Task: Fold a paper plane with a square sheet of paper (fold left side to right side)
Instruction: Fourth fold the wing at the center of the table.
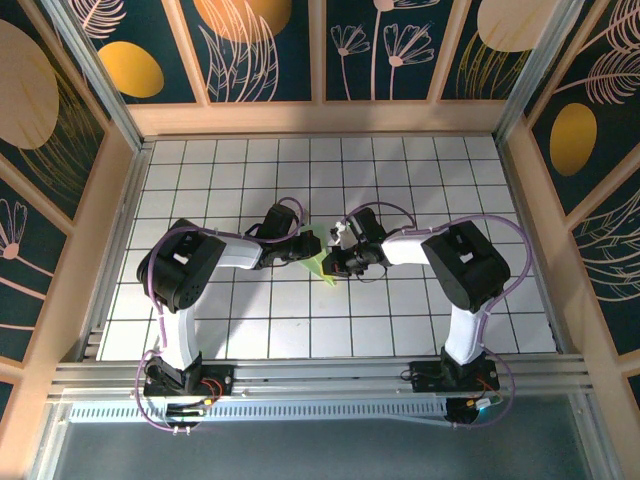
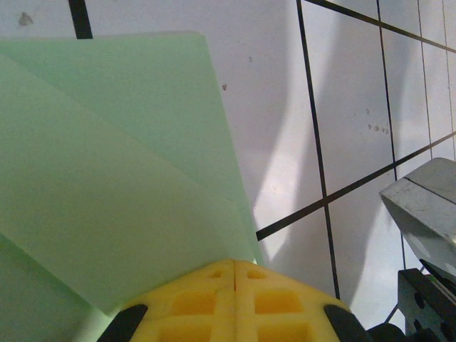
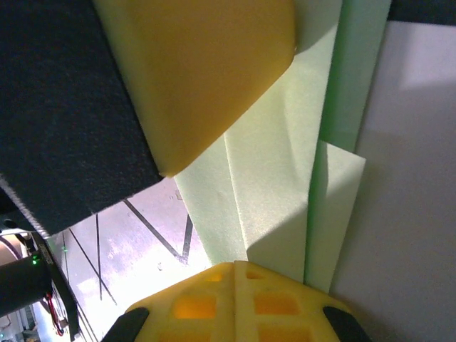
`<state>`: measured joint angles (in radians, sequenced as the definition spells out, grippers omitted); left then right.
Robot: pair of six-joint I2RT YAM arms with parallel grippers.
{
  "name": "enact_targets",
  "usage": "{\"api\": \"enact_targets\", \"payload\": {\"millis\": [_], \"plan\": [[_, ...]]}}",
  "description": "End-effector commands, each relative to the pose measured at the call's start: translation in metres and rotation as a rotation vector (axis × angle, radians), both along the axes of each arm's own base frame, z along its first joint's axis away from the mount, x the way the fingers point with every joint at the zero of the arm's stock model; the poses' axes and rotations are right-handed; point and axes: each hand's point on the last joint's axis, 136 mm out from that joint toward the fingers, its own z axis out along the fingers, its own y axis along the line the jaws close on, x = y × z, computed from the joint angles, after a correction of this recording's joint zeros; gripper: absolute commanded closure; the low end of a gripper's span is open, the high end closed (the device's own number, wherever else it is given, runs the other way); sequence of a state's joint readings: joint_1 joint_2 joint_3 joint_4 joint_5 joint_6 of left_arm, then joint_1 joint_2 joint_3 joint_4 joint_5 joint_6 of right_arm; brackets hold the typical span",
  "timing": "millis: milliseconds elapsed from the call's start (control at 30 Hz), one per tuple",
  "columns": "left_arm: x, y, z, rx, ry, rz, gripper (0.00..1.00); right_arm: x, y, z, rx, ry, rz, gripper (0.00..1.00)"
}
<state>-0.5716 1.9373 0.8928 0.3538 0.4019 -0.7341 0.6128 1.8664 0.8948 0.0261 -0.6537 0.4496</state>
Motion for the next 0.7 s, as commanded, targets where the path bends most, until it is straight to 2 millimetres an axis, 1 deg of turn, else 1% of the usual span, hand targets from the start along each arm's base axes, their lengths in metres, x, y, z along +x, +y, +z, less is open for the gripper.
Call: {"api": "enact_targets", "payload": {"millis": [0,200,667], "plan": [[-0.016,0.030,-0.047,0.149,0.109,0.063,1.00,-0.026,-0.024,-0.027,-0.124,0.078,0.012,1.00],[-0.015,0.033,-0.049,0.166,0.113,0.075,1.00,-0.039,-0.032,-0.028,-0.146,0.095,0.033,1.00],[-0.015,0.034,-0.050,0.174,0.114,0.077,1.00,-0.056,-0.042,-0.028,-0.164,0.108,0.059,1.00]]}}
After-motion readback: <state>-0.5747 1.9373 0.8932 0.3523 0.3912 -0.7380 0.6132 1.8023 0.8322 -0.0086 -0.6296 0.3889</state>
